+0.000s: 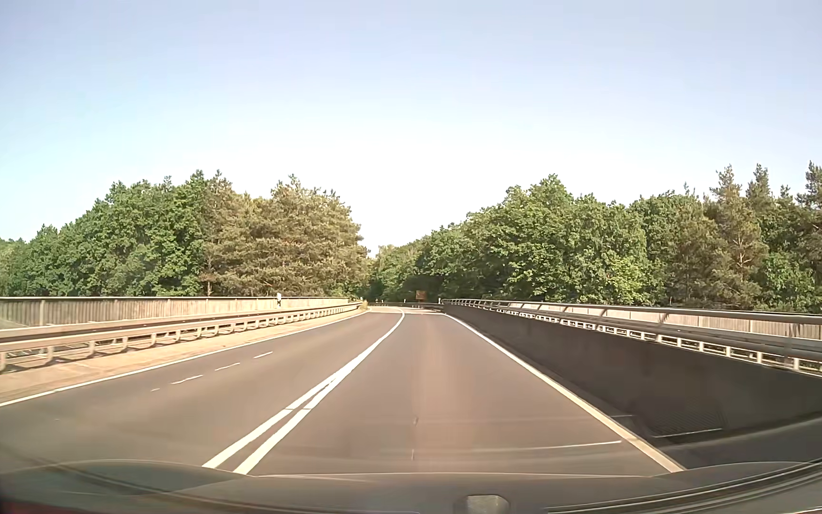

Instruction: Follow the waypoints while adhering to traffic rules and regulations

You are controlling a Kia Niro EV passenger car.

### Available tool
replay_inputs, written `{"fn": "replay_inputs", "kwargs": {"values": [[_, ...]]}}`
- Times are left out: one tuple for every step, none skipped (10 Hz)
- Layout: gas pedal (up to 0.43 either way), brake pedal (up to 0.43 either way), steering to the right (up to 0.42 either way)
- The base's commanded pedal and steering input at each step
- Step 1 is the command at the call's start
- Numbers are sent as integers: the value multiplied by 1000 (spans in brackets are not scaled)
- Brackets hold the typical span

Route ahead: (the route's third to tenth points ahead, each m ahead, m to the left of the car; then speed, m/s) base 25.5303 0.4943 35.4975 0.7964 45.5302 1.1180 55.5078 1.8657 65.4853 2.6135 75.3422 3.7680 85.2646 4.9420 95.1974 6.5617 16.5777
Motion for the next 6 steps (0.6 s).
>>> {"fn": "replay_inputs", "kwargs": {"values": [[67,30,-4],[67,30,-4],[67,30,-4],[67,30,-4],[67,30,-4],[59,30,-4]]}}
